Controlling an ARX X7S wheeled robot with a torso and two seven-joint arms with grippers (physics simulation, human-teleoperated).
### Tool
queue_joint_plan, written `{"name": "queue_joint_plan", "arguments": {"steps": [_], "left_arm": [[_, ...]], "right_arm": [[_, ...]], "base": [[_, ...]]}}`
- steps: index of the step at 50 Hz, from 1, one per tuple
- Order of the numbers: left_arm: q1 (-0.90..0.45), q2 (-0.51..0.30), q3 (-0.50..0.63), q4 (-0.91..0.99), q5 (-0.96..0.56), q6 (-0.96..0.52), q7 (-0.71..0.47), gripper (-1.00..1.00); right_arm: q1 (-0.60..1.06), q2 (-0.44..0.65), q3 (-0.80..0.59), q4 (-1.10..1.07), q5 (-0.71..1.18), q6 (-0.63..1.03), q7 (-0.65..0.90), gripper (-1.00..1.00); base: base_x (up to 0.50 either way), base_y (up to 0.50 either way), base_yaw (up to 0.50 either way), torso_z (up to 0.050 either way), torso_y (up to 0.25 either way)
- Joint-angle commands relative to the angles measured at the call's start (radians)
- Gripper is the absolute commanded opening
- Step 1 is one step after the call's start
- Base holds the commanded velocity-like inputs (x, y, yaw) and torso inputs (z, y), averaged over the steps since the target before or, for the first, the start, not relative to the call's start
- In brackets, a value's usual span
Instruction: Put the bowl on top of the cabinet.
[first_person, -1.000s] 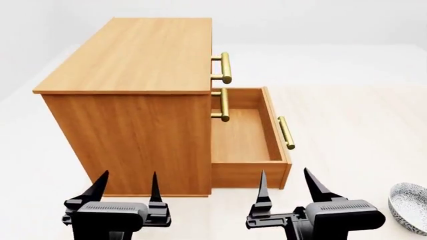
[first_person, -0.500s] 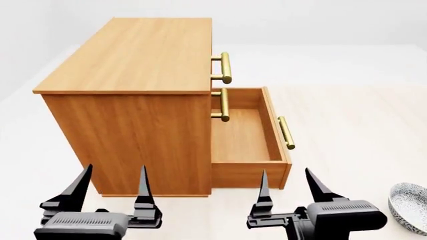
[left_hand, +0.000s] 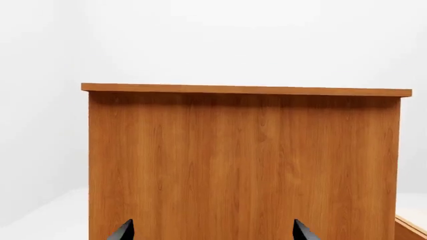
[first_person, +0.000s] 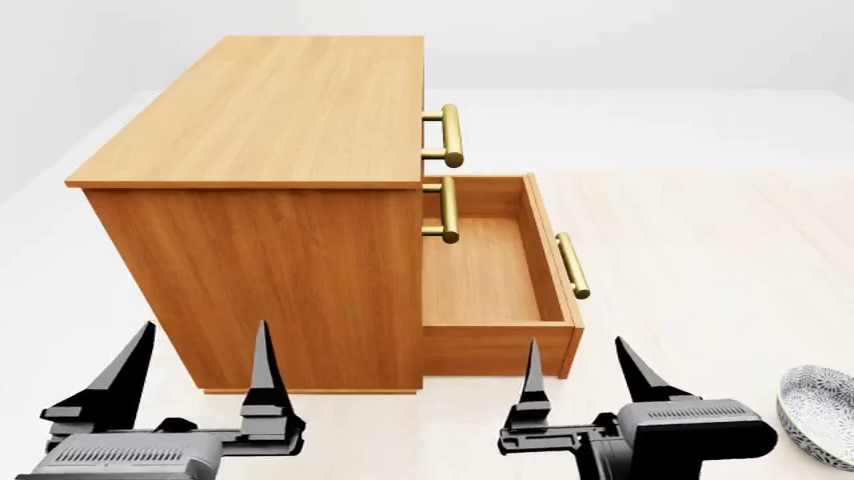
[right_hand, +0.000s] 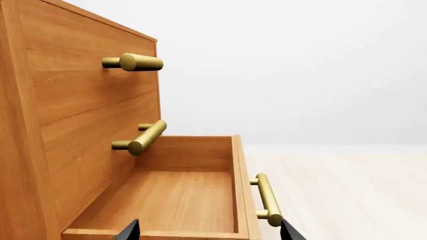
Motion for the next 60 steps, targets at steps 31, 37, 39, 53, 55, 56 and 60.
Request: {"name": "queue_joint_plan", "arguments": {"steps": [31, 37, 39, 53, 55, 56, 60], "left_arm": [[0.001, -0.019, -0.001, 0.006, -0.018, 0.01, -0.013, 1.0], [0.003, -0.021, 0.0, 0.007, -0.019, 0.013, -0.014, 1.0], [0.003, -0.021, -0.001, 0.008, -0.02, 0.011, -0.016, 1.0], [0.006, -0.026, 0.003, 0.016, -0.021, 0.012, -0.023, 1.0], [0.01, -0.026, 0.004, 0.016, -0.019, 0.016, -0.023, 1.0], [0.01, -0.027, 0.004, 0.016, -0.02, 0.015, -0.023, 1.0], [0.009, -0.028, 0.004, 0.016, -0.021, 0.014, -0.024, 1.0]], "right_arm": [[0.034, 0.065, 0.078, -0.031, 0.032, 0.118, 0.058, 1.0], [0.046, 0.071, 0.077, -0.034, 0.032, 0.144, 0.065, 1.0], [0.05, 0.075, 0.079, -0.041, 0.035, 0.156, 0.067, 1.0], [0.11, 0.105, 0.123, -0.055, 0.065, 0.268, 0.096, 1.0], [0.122, 0.111, 0.131, -0.047, 0.067, 0.288, 0.101, 1.0], [0.125, 0.112, 0.135, -0.041, 0.072, 0.286, 0.097, 1.0], [0.149, 0.12, 0.163, -0.025, 0.092, 0.312, 0.1, 1.0]], "base": [[0.0, -0.07, 0.0, 0.0, 0.0], [0.0, 0.0, 0.0, 0.0, 0.0], [0.0, 0.0, 0.0, 0.0, 0.0], [0.0, 0.0, 0.0, 0.0, 0.0], [0.0, 0.0, 0.0, 0.0, 0.0], [0.0, 0.0, 0.0, 0.0, 0.0], [0.0, 0.0, 0.0, 0.0, 0.0]]}}
